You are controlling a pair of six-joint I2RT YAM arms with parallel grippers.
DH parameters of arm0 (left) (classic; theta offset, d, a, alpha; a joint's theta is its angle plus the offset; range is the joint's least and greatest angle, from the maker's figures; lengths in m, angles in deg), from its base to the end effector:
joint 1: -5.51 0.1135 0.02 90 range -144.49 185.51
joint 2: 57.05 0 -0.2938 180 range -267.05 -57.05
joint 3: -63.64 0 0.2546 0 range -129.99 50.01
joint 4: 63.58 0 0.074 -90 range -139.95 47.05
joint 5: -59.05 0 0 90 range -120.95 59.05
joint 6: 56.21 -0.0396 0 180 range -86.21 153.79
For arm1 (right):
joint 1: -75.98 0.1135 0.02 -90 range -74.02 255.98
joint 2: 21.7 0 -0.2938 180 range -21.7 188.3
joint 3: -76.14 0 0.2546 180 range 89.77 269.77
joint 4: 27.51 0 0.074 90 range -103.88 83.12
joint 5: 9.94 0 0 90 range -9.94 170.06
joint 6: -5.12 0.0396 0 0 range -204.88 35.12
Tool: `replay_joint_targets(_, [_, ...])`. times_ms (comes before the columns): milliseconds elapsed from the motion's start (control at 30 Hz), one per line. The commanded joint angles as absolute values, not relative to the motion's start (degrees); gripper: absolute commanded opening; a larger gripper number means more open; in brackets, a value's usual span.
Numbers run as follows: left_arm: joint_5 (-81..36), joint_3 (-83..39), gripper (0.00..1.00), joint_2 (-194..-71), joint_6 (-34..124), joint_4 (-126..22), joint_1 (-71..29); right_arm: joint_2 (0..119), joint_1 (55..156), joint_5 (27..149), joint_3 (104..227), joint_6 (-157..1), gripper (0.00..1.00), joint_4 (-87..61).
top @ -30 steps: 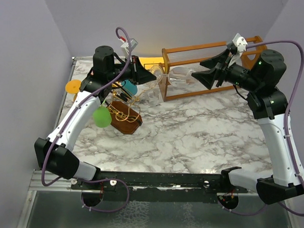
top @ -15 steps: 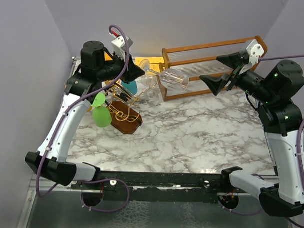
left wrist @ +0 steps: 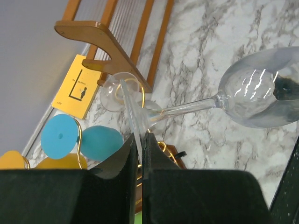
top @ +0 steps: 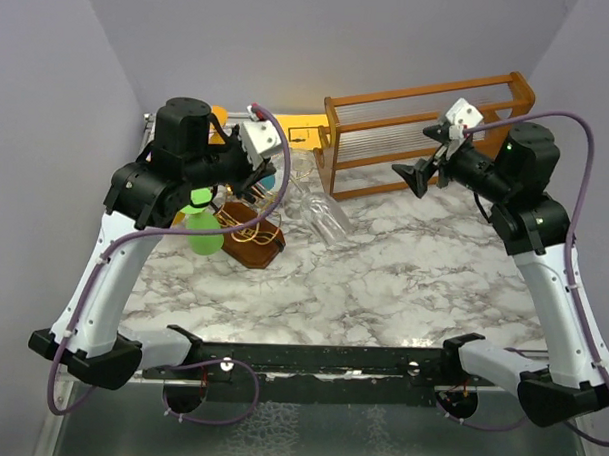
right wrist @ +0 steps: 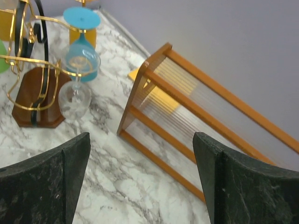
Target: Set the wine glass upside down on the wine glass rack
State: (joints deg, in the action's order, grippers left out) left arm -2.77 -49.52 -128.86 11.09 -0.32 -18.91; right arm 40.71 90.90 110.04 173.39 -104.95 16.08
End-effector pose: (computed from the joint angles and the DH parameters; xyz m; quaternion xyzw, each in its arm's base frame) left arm 0.1930 -0.1082 0.5202 0.4462 0.6822 -0.2098 0.5399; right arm 0.1881 0.0706 0.5029 -0.3810 0.6486 0.1679 0.6371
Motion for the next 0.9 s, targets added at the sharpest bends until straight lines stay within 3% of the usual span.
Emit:
replay_joint_targets(0, [-5.09,-50.23,0.0,-125.94,-1.17,7.89,-21.61,41.16,90.74,112.99,169.39,-109.04,0.9,14.32])
replay_joint_targets(467, [-5.85,-50.83,0.0,-122.26,-26.76,26.97,-21.11,41.23,90.74,131.15,153.99,-115.7,0.94,14.3])
replay_joint_targets(867, [-6.64,-48.22,0.0,-115.29,-32.49,31.44,-15.24,41.66,90.74,131.91,152.64,-116.0,0.95,15.31])
